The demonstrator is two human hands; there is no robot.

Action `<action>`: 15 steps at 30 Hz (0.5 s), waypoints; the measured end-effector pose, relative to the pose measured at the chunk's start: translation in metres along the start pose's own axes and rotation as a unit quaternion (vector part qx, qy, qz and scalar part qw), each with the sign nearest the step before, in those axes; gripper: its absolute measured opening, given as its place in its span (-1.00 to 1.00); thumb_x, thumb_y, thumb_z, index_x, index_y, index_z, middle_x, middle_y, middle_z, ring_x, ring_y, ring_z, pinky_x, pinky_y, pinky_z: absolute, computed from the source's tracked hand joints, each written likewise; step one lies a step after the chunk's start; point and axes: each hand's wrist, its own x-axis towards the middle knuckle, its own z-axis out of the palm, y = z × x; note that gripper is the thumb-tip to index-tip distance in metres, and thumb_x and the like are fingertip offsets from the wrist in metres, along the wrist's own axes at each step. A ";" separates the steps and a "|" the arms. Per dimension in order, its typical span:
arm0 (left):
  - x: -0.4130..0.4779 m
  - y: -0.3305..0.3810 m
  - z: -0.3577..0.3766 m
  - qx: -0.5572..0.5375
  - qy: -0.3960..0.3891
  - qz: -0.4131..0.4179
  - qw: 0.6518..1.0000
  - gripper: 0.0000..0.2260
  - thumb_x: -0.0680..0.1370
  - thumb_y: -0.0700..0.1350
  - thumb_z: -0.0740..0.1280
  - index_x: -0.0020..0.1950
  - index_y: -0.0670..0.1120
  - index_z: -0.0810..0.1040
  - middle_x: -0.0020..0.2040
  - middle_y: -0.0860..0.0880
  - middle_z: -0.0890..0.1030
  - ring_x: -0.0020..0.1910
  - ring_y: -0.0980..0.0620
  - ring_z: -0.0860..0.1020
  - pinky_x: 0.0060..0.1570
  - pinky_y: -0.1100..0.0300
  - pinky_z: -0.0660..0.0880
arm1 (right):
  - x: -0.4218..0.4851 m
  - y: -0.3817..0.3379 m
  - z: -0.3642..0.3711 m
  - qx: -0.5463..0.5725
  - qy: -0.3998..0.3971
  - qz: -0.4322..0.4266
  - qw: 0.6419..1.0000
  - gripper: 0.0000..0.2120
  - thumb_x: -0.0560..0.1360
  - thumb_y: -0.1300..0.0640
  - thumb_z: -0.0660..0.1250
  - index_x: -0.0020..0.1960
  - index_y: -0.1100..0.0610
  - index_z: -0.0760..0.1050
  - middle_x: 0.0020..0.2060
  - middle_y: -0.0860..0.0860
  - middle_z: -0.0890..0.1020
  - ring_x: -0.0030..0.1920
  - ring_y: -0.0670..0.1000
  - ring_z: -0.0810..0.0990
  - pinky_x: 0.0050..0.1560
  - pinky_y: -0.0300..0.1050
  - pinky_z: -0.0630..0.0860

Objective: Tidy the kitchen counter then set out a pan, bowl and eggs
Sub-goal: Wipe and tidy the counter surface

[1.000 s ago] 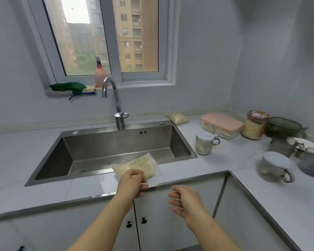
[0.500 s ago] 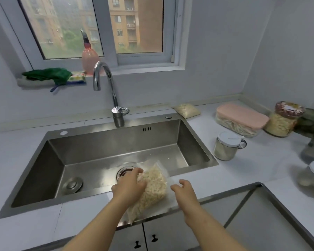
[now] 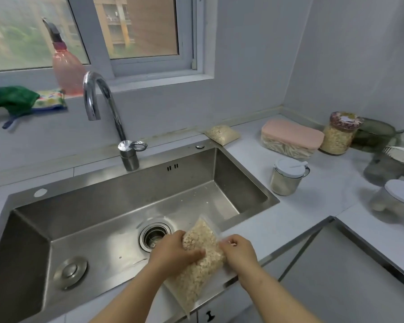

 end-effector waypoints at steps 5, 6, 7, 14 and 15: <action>0.002 -0.003 -0.003 -0.073 -0.023 0.004 0.997 -0.63 0.31 0.18 0.48 -0.01 0.05 0.50 -0.03 0.05 0.62 -0.03 0.02 0.59 0.08 0.02 0.55 | -0.007 -0.003 0.002 0.070 0.041 -0.011 0.997 -0.83 0.56 0.15 0.19 -0.18 0.17 0.44 -0.27 0.04 0.49 -0.22 0.00 0.44 -0.13 -0.12 0.40; 0.002 -0.003 -0.003 -0.094 -0.029 0.002 0.995 -0.65 0.30 0.16 0.50 -0.04 0.05 0.49 -0.05 0.05 0.62 -0.05 0.03 0.60 0.07 0.01 0.55 | -0.008 -0.004 0.002 0.082 0.045 -0.010 0.996 -0.83 0.56 0.16 0.19 -0.18 0.18 0.45 -0.26 0.06 0.50 -0.21 0.01 0.45 -0.10 -0.10 0.42; 0.002 -0.004 -0.003 -0.115 -0.035 0.000 0.993 -0.65 0.30 0.13 0.51 -0.05 0.05 0.48 -0.05 0.05 0.62 -0.05 0.02 0.60 0.07 0.01 0.55 | -0.010 -0.005 0.002 0.097 0.051 -0.012 0.994 -0.82 0.57 0.17 0.18 -0.17 0.19 0.45 -0.26 0.07 0.50 -0.21 0.02 0.46 -0.09 -0.09 0.43; -0.009 0.012 -0.013 -0.298 -0.164 0.000 0.940 -0.71 0.39 -0.10 0.50 0.05 -0.15 0.57 -0.17 -0.02 0.70 -0.22 0.03 0.68 -0.29 0.22 0.57 | -0.017 -0.024 -0.009 0.240 0.081 -0.011 0.967 -0.72 0.59 0.20 0.16 -0.29 0.18 0.39 -0.42 0.02 0.41 -0.40 -0.04 0.31 -0.35 -0.18 0.29; -0.011 0.016 -0.014 -0.320 -0.177 0.006 0.931 -0.74 0.40 -0.12 0.48 0.04 -0.15 0.57 -0.18 -0.02 0.71 -0.23 0.02 0.68 -0.31 0.23 0.57 | -0.017 -0.027 -0.011 0.254 0.086 -0.014 0.963 -0.73 0.59 0.19 0.17 -0.29 0.18 0.39 -0.41 0.02 0.42 -0.40 -0.04 0.32 -0.35 -0.19 0.29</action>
